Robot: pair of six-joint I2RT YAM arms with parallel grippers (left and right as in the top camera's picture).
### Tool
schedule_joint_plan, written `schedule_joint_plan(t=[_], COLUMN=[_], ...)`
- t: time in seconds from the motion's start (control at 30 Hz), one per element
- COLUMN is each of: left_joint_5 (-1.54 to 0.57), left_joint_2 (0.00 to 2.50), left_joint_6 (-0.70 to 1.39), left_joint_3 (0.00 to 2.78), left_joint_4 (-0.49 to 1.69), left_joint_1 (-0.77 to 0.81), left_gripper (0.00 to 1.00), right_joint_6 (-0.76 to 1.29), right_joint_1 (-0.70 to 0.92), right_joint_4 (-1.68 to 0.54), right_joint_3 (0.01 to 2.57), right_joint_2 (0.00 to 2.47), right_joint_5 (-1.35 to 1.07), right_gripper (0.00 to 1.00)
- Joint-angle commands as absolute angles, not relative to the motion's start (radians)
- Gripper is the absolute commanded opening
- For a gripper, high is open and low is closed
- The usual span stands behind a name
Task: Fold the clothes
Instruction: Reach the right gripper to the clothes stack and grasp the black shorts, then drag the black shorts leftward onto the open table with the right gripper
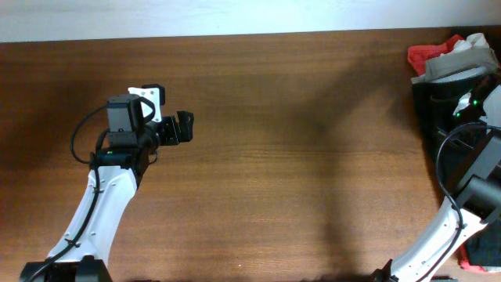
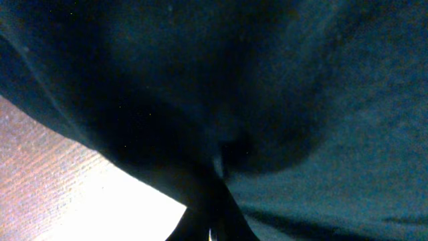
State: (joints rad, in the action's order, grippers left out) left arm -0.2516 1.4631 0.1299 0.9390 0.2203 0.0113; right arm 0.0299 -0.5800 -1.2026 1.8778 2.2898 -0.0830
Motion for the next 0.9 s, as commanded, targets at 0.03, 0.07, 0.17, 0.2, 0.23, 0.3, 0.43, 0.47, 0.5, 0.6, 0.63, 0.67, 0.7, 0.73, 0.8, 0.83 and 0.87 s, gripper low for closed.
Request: schedule_joint_plan(t=[0.03,0.07,0.17,0.2,0.23,0.3,0.43,0.47,0.5,0.6,0.63,0.67,0.7,0.73,0.8,0.83,0.87], left_joint_5=[-0.266,-0.266,-0.269,-0.269,-0.269,-0.270,-0.270,-0.270,-0.270,-0.270,-0.270,-0.270,-0.270,-0.270,-0.269,-0.269,-0.269], left_joint_2=[1.472,1.472,1.472,1.472,1.472,1.472,1.472,1.472,1.472,1.472,1.472,1.472,1.472,1.472,1.472,1.472,1.472], left_joint_6=[0.114,0.114,0.115,0.115,0.115,0.115,0.115,0.115,0.115,0.115,0.115,0.115,0.115,0.115,0.115,0.115,0.115], left_joint_3=[0.955,0.955,0.955,0.955,0.955,0.955,0.955,0.955,0.955,0.955,0.955,0.955,0.955,0.955,0.955,0.955,0.955], left_joint_4=[0.217,0.217,0.217,0.217,0.217,0.213,0.213,0.213,0.213,0.210,0.210,0.210,0.210,0.210,0.210,0.210,0.210], left_joint_1=[0.013,0.013,0.013,0.013,0.013,0.013,0.013,0.013,0.013,0.013,0.013,0.013,0.013,0.013,0.013,0.013,0.013], left_gripper=[0.99,0.99,0.99,0.99,0.99,0.99,0.99,0.99,0.99,0.99,1.00,0.99,0.99,0.99,0.99,0.99,0.99], right_joint_6=[0.038,0.038,0.038,0.038,0.034,0.034,0.034,0.034,0.039,0.056,0.081,0.087,0.111,0.124,0.141,0.155,0.167], right_joint_1=[-0.575,-0.574,-0.540,-0.527,-0.506,-0.455,-0.307,-0.231,-0.186,-0.035,0.012,0.053,0.113,0.153,0.266,0.310,0.339], right_joint_4=[-1.216,-1.217,-1.215,-1.216,-1.219,-1.227,-1.261,-1.272,-1.272,-1.262,-1.248,-1.229,-1.192,-1.169,-1.114,-1.097,-1.086], right_joint_3=[1.902,1.902,1.902,1.902,1.902,1.902,1.902,1.902,1.902,1.902,1.902,1.902,1.902,1.902,1.902,1.902,1.902], right_joint_2=[2.197,2.160,2.037,2.004,1.961,1.884,1.826,1.826,1.826,1.826,1.826,1.826,1.826,1.826,1.826,1.826,1.828], right_joint_5=[-0.085,-0.087,-0.093,-0.093,-0.093,-0.093,-0.093,-0.093,-0.096,-0.147,-0.157,-0.180,-0.210,-0.223,-0.255,-0.255,-0.255], right_gripper=[0.04,0.04,0.04,0.04,0.04,0.04,0.04,0.04,0.04,0.04,0.04,0.04,0.04,0.04,0.04,0.04,0.04])
